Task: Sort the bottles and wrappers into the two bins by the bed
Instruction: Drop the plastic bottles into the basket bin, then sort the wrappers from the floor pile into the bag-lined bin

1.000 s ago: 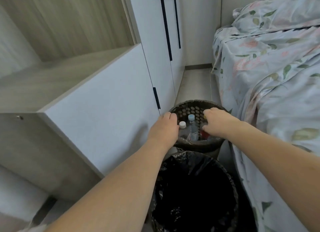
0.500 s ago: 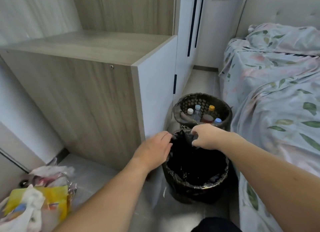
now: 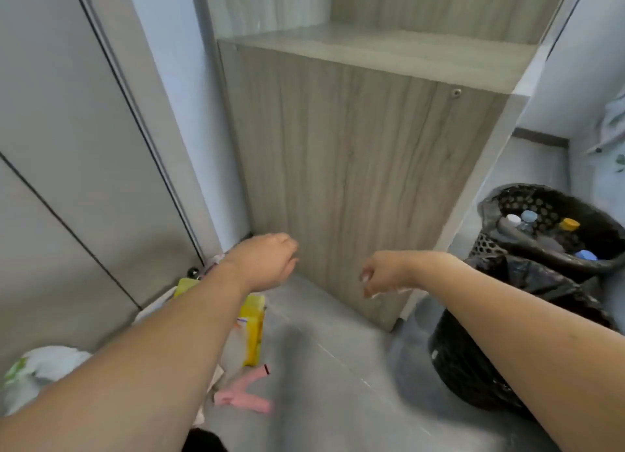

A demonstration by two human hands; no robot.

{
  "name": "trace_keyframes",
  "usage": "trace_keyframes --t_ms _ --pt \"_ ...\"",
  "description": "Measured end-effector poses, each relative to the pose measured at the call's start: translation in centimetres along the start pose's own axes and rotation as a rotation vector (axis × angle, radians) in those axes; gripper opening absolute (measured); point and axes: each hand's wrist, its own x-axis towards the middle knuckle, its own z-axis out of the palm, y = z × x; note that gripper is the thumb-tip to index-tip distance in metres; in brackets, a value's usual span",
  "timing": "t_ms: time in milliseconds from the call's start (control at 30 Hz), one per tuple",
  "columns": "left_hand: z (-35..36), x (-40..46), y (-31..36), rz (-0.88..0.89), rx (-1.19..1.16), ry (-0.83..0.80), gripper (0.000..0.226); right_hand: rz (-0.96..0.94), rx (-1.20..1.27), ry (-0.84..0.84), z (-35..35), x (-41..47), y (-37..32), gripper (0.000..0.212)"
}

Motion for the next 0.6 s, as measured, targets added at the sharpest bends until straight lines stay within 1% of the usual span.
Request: trace_keyframes --t_ms 133,267,367,433,500,600 --pt "1.1 -3.7 -7.8 -0.206 -0.025 -0.011 0.034 -0.095 -0.077 -0.033 1.8 4.9 -7.0 0.039" --pt "5.4 -8.4 -11.2 -0.360 -0.185 -0.047 0.034 -0.161 -0.144 -0.068 4.8 9.4 -12.6 0.040" --pt "9.8 -11.5 -11.4 -0.421 -0.246 -0.079 0.039 -0.192 -0.184 -0.091 8.4 12.1 -15.1 0.038" --pt "12.5 -13.3 -10.8 -0.455 -0.299 -0.052 0.037 -0.207 -0.192 -0.117 11.8 13.6 -15.9 0.036" --pt "15.1 -15.1 -9.9 -0.426 -0.360 0.014 0.038 -0.221 -0.197 -0.170 15.7 14.7 -16.0 0.035" --pt "18.1 -17.7 -8.8 -0.382 -0.397 0.005 0.047 -0.215 -0.166 -0.225 21.3 15.8 -15.2 0.037"
